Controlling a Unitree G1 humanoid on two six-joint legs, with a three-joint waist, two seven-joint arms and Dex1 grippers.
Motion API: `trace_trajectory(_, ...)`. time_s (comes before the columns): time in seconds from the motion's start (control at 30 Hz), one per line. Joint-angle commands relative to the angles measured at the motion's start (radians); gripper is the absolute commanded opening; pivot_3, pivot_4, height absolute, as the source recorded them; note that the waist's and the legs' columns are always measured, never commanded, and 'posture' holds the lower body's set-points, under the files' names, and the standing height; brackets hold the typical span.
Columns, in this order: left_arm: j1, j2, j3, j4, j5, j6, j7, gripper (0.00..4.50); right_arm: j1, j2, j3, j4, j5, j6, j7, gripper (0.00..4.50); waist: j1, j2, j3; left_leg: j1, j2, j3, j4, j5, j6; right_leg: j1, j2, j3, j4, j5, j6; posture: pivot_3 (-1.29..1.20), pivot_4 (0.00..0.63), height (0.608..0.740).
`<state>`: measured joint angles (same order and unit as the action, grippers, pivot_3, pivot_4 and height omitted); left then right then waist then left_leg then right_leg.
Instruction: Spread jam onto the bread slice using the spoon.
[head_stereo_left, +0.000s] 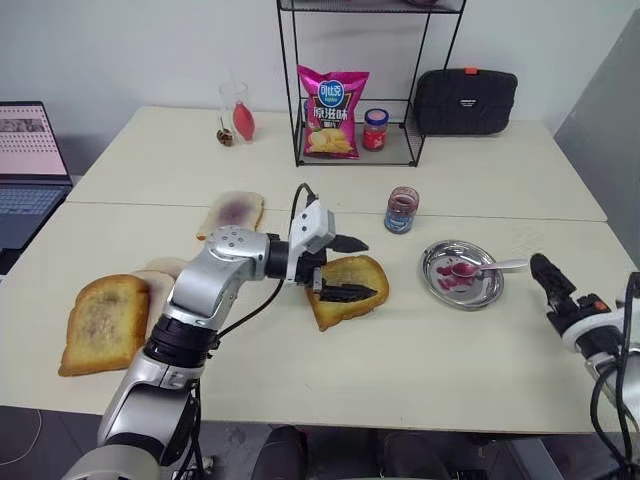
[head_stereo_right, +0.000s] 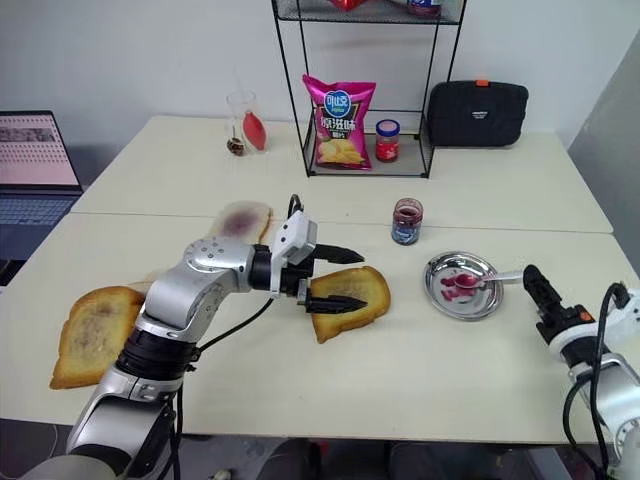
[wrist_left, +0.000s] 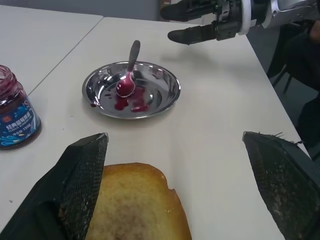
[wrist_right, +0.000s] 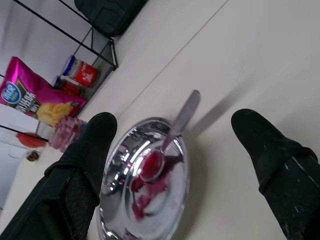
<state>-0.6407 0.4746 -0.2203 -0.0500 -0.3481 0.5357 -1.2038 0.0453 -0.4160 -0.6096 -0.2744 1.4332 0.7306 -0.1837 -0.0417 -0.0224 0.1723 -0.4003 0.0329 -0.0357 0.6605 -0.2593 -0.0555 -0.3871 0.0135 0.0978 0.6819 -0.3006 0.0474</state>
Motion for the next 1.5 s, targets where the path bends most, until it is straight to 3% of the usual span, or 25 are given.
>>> trace_trajectory(0.03, 0.009, -0.003, 0.005, -0.053, -0.022, 0.007, 0.021, 4.48, -0.058, -0.017, 0.009, 0.067, -0.024, -0.017, 0.033, 4.5, 0.001, 0.0, 0.0, 0.0, 0.0, 0.0, 0.0, 0.0, 0.0, 0.0, 0.0, 0.0, 0.0, 0.0, 0.0, 0.0, 0.15, 0.74)
trace_trajectory(0.73, 0.012, -0.023, -0.015, -0.083, -0.042, 0.032, 0.076, 4.48, -0.239, -0.003, 0.047, 0.341, -0.229, -0.049, 0.191, 4.5, 0.001, 0.002, 0.001, -0.001, 0.0, 0.001, 0.0, 0.0, 0.0, -0.001, 0.0, 0.0, 0.0, 0.0, 0.0, 0.0, 0.15, 0.74)
trace_trajectory(1.03, -0.002, -0.025, -0.021, -0.067, -0.036, 0.022, 0.079, 4.5, -0.311, -0.014, 0.043, 0.445, -0.296, -0.052, 0.266, 2.77, -0.002, 0.002, 0.001, 0.0, 0.0, 0.002, 0.0, 0.0, 0.0, -0.001, 0.0, 0.001, 0.0, 0.0, -0.001, 0.0, 0.15, 0.74)
trace_trajectory(1.4, 0.001, -0.012, -0.015, -0.069, -0.036, 0.024, 0.079, 4.5, -0.314, -0.005, 0.021, 0.448, -0.319, -0.036, 0.307, 0.24, -0.008, 0.002, 0.001, 0.0, 0.0, 0.002, 0.0, 0.0, 0.0, -0.001, 0.0, 0.001, 0.0, 0.001, -0.001, 0.0, 0.15, 0.74)
trace_trajectory(1.5, -0.005, -0.009, -0.016, -0.062, -0.033, 0.022, 0.076, 4.5, -0.306, -0.006, 0.016, 0.424, -0.303, -0.02, 0.32, 0.01, -0.009, 0.002, 0.001, 0.0, -0.001, 0.002, 0.0, 0.0, 0.0, 0.0, -0.001, 0.001, 0.0, 0.001, 0.0, 0.0, 0.15, 0.74)
